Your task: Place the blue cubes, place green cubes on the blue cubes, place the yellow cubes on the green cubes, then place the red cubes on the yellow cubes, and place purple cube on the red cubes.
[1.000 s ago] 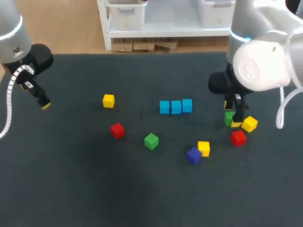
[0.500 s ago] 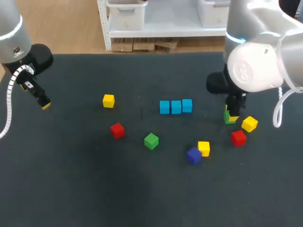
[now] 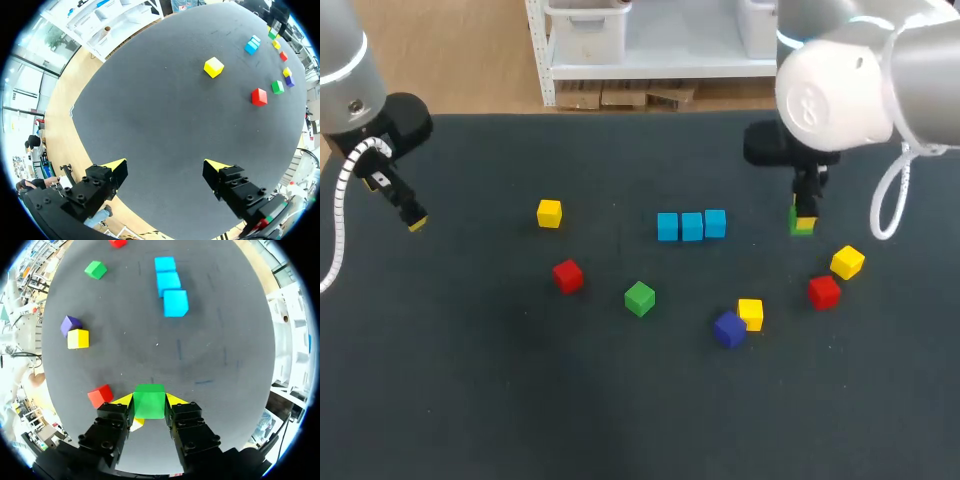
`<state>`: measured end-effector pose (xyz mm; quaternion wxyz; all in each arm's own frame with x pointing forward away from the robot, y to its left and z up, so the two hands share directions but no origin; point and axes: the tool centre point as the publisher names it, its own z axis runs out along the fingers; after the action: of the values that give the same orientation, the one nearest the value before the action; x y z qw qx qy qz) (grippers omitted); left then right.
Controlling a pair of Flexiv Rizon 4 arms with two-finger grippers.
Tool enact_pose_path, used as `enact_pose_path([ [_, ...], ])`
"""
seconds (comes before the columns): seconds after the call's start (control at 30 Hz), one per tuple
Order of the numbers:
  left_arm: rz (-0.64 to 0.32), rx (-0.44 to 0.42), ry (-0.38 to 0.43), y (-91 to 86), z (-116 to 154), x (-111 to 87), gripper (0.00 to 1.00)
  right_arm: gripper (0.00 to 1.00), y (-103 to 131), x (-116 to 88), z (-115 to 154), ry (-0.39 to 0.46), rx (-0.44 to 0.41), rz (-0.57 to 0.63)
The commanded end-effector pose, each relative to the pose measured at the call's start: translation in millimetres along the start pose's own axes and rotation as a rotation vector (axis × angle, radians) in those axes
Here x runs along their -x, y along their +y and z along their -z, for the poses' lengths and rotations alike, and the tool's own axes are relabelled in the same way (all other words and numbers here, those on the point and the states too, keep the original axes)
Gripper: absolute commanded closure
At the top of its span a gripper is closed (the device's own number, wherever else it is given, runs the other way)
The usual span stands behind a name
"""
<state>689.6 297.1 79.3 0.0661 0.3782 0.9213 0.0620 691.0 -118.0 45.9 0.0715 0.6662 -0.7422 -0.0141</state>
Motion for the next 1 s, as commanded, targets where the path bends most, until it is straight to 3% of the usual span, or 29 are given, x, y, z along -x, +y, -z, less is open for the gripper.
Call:
enact_pose_path([
  [0.03, 0.001, 0.0, 0.002, 0.3, 0, 0.7, 0.0, 1.0, 0, 7, 12, 0.0, -0.015, 0.003],
  [0.23, 0.001, 0.0, 0.002, 0.3, 0, 0.7, 0.0, 1.0, -2, 22, 20, -0.018, -0.067, 0.035],
  [1.0, 0.001, 0.0, 0.002, 0.3, 0, 0.7, 0.0, 1.0, -30, 81, 34, -0.054, -0.13, 0.093],
])
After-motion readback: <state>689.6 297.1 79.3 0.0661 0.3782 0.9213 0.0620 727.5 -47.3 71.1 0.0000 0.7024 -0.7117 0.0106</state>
